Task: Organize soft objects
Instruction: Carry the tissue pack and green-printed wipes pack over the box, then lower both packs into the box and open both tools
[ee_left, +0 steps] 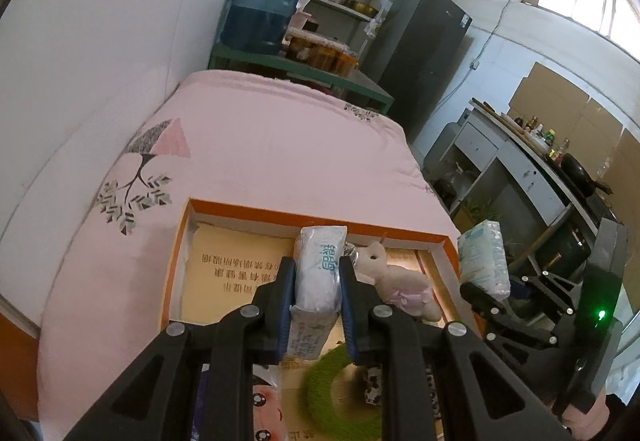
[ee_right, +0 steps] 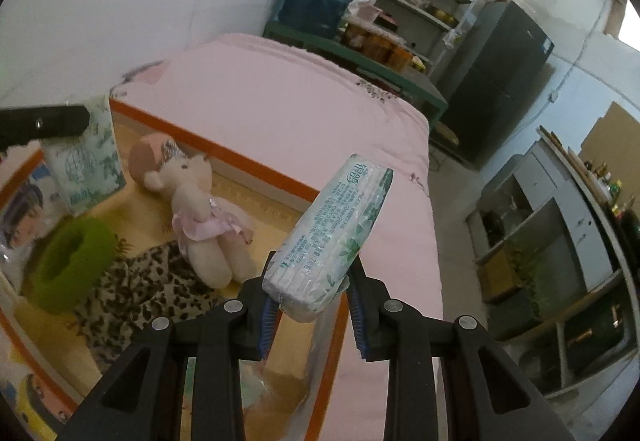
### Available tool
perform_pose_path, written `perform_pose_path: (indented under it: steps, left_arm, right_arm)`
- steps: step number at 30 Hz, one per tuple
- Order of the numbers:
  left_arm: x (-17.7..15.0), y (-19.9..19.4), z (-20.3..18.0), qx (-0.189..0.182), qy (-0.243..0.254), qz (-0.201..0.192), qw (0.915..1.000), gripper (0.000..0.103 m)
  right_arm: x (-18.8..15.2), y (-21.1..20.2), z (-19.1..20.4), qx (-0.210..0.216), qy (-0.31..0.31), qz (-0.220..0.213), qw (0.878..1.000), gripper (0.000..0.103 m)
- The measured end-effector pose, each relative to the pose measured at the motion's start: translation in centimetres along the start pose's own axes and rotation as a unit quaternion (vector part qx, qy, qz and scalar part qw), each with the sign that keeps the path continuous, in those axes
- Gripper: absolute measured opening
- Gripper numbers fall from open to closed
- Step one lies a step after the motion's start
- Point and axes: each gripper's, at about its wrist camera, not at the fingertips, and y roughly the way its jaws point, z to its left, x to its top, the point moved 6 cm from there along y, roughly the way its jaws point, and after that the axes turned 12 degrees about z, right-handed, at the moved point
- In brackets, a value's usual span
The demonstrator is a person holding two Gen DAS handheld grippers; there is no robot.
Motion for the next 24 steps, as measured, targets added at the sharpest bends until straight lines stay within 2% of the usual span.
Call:
perform_pose_path:
  steps: [8, 10, 11, 12, 14, 16, 18, 24]
  left_arm:
    - [-0.3, 1.1, 0.9, 0.0, -0.008, 0.009, 0.9999, 0.021]
    - [-0.3, 1.2, 1.1, 0.002, -0.007, 0.01, 0.9999, 0.021]
    - [-0.3, 1.2, 1.3, 0.002, -0.008, 0.011, 0.9999, 0.022]
    - [-0.3, 1.3, 1.4, 0.004, -0.01, 0.014, 0.9998, 0.023]
    - [-0.4, 1.3, 1.6, 0.009, -0.012, 0.014, 0.9998, 0.03]
    - [-0.5, 1.2, 1.7, 0.013, -0.01, 0.011, 0.9998, 0.048]
    - [-0.7, 1.0, 1.6, 0.013, -0.005, 0.006, 0.9999, 0.055]
    - [-0.8, 0.1, 1.4, 0.022, 0.003, -0.006, 0.9997, 0.055]
  right_arm:
    - [0.0, 1.4, 2.1, -0.035, -0.041, 0.005, 0.998, 0.034]
    - [-0.3, 1.5, 2.4, -0.049, -0.055, 0.002, 0.997, 0.042]
    - [-0.3, 1.3, 2.8, -0.053, -0.06, 0.0, 0.997, 0.053]
    - [-0.3, 1.2, 3.0, -0.06, -0.067, -0.006, 0.996, 0.059]
    - [-0.3, 1.0, 3.2, -0.068, -0.073, -0.012, 0.995, 0.059]
    - [-0.4, 0.9, 3.2, -0.066, -0.072, -0.013, 0.995, 0.059]
    - [-0.6, 0.8, 3.2, -0.059, -0.067, -0.014, 0.996, 0.059]
    - [-1.2, -0.1, 2.9, -0.043, -0.047, -0.019, 0.998, 0.059]
